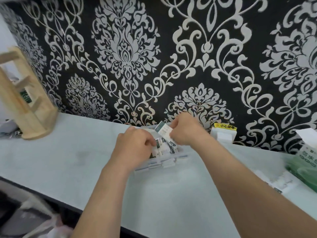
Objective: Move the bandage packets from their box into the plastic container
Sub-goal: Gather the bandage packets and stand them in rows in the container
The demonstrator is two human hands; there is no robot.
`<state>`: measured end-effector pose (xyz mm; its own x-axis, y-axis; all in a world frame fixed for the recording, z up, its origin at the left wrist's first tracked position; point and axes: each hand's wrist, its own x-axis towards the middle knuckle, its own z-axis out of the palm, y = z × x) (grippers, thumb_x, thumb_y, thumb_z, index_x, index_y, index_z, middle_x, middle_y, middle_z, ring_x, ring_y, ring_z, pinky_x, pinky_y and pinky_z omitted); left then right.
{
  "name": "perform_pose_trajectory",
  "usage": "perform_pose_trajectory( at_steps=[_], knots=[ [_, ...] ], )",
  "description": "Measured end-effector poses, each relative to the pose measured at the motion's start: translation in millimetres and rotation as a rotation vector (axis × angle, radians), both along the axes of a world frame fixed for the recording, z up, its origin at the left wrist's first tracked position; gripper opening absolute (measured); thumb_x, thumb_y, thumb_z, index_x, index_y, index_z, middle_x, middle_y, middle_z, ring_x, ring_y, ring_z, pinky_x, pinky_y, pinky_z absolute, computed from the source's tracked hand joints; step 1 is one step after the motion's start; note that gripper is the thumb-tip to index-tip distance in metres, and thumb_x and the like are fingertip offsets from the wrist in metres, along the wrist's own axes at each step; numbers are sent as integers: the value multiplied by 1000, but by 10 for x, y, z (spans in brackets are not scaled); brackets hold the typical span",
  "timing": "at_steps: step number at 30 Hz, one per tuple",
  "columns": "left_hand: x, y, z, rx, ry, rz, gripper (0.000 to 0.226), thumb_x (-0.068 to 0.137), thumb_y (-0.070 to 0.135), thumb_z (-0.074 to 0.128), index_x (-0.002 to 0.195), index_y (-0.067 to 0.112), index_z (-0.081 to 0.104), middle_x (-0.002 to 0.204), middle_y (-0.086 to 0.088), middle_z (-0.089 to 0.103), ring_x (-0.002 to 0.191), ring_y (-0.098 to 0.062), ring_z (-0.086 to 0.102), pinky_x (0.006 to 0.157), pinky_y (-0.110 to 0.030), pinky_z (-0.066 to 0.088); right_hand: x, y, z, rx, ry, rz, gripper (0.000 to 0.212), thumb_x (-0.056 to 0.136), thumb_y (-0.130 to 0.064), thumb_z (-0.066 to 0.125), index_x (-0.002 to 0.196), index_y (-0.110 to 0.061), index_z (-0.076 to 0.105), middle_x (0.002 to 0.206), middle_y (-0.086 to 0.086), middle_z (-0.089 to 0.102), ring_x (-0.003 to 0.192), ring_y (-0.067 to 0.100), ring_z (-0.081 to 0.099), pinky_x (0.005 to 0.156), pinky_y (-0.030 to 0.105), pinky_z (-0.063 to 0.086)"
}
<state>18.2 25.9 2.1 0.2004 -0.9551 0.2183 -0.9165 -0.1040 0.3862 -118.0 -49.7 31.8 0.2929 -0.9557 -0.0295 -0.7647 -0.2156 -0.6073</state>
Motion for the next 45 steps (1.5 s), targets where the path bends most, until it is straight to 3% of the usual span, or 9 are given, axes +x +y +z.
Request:
perform_pose_trajectory(
  at_steps=[4,6,9,14,20,29,35,42,45],
  knots=[
    [58,-24,-43,132,-102,17,39,82,9,47,80,43,68,105,11,64,114,-13,42,92,-34,24,107,-61,-103,99,-17,17,20,81,1,51,95,-4,65,82,12,71,76,29,72,77,46,59],
    [65,-21,-61,199,-115,12,41,81,10,45,83,42,70,105,11,66,115,-13,43,98,-38,23,126,-56,-109,126,4,31,13,83,4,48,82,-6,56,71,8,65,72,28,73,78,45,59],
    [70,-13,-68,221,-125,3,41,81,9,46,90,39,73,104,13,67,114,-12,43,105,-44,22,172,7,-114,84,143,85,24,83,1,48,67,-14,40,65,4,50,80,28,65,69,33,54],
    [75,-19,-76,231,-87,-12,43,78,6,45,90,36,73,101,14,68,114,-12,43,107,-45,20,257,108,-118,37,344,108,9,85,-3,49,89,-12,48,80,3,49,82,26,51,66,30,42],
    [89,-17,-87,202,-45,-23,41,76,4,46,87,32,74,97,13,70,110,-12,46,106,-42,22,285,206,-93,-97,451,70,32,86,-2,53,117,-11,54,117,7,57,100,26,56,72,32,43],
    [78,-9,-60,182,-65,-27,40,79,6,47,89,33,74,99,14,70,111,-12,51,110,-44,23,295,123,-150,-252,287,185,33,81,2,56,108,-17,63,112,6,58,102,27,57,85,36,50],
    [73,17,-40,193,-95,-33,41,79,6,47,95,30,76,103,13,72,113,-14,53,113,-46,20,313,40,-306,-218,360,221,25,84,-4,56,104,-14,68,105,7,67,105,28,59,98,39,47],
    [62,53,3,179,-115,-26,45,77,3,43,94,28,78,102,8,73,105,-19,53,115,-42,18,317,10,-310,-263,417,257,20,86,-7,58,99,-15,70,99,5,68,98,26,61,96,36,47],
    [57,57,7,163,-114,-41,46,76,2,42,92,27,78,99,9,73,93,-18,50,113,-42,22,287,36,-275,-254,374,228,17,86,-3,55,95,-12,67,94,7,65,95,27,59,86,33,50]
  ],
)
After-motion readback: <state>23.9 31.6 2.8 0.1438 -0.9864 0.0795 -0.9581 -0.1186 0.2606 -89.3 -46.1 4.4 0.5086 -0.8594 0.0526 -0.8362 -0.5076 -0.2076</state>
